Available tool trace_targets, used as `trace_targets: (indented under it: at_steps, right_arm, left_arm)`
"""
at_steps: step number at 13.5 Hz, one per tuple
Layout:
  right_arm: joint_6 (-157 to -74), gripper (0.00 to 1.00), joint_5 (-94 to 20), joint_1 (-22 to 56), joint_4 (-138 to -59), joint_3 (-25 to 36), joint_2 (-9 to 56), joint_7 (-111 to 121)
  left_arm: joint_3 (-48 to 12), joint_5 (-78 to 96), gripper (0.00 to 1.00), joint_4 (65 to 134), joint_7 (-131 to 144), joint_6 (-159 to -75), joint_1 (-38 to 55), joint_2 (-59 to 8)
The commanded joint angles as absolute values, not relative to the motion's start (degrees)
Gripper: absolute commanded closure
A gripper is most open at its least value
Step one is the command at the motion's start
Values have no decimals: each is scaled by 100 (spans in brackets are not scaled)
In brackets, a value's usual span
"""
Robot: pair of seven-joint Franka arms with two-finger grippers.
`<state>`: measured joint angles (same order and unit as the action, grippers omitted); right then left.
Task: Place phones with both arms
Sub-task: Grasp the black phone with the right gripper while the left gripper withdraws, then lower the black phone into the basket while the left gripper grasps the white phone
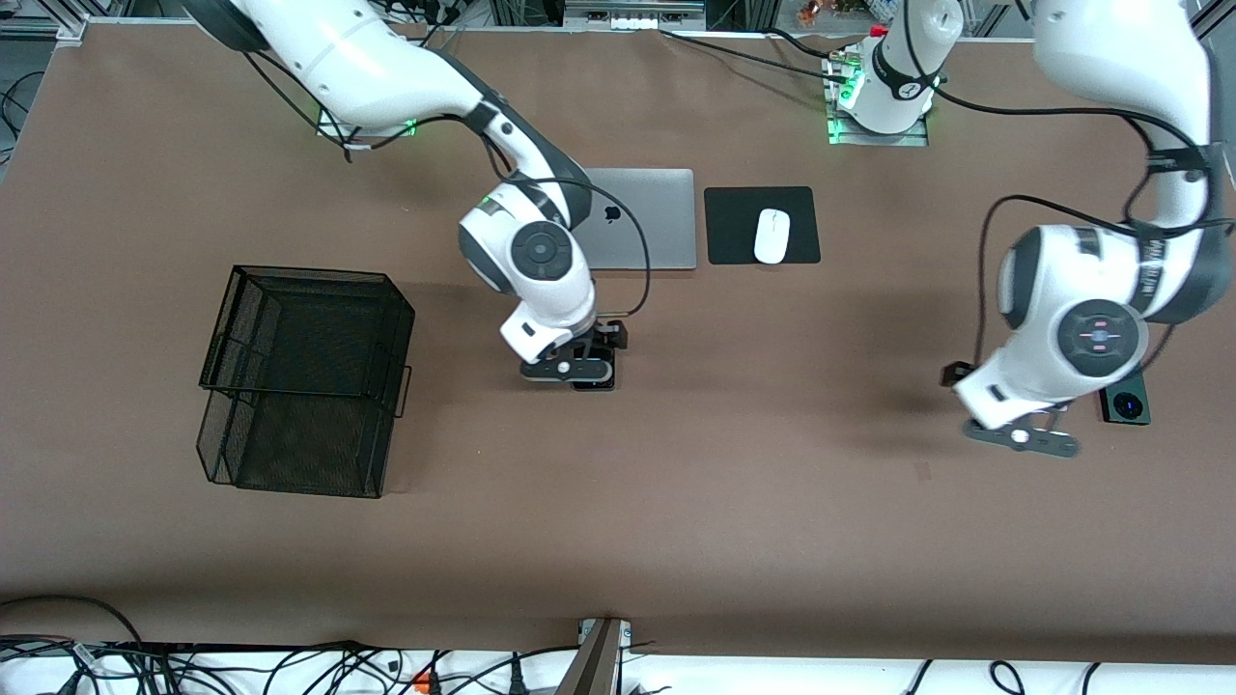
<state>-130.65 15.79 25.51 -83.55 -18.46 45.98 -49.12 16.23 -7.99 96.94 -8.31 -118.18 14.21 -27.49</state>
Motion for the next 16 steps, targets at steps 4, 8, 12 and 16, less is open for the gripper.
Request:
trace_targets:
  at_steps: [4,8,12,16]
  right_arm:
    - [-13526,0,2013,2997,-8156,-1371,4983,-4992]
    - [-13728,0,2013,3015,-8156,-1371,5097,-5010]
    - [-13746,1,2021,3041,-8156,-1362,5194,-5079]
    - [-13781,62,2013,3032,-8156,-1354,5203,-5150]
  left_arm:
    - [1433,-382,0,10353,-2063,-12585,73,-2487]
    - [1406,412,0,10406,-2637,-12796,-456,-2680]
    - [1406,720,0,11134,-2663,-13911,-554,-2751]
    - [1397,773,0,11407,-2681,-14615,-563,-3032]
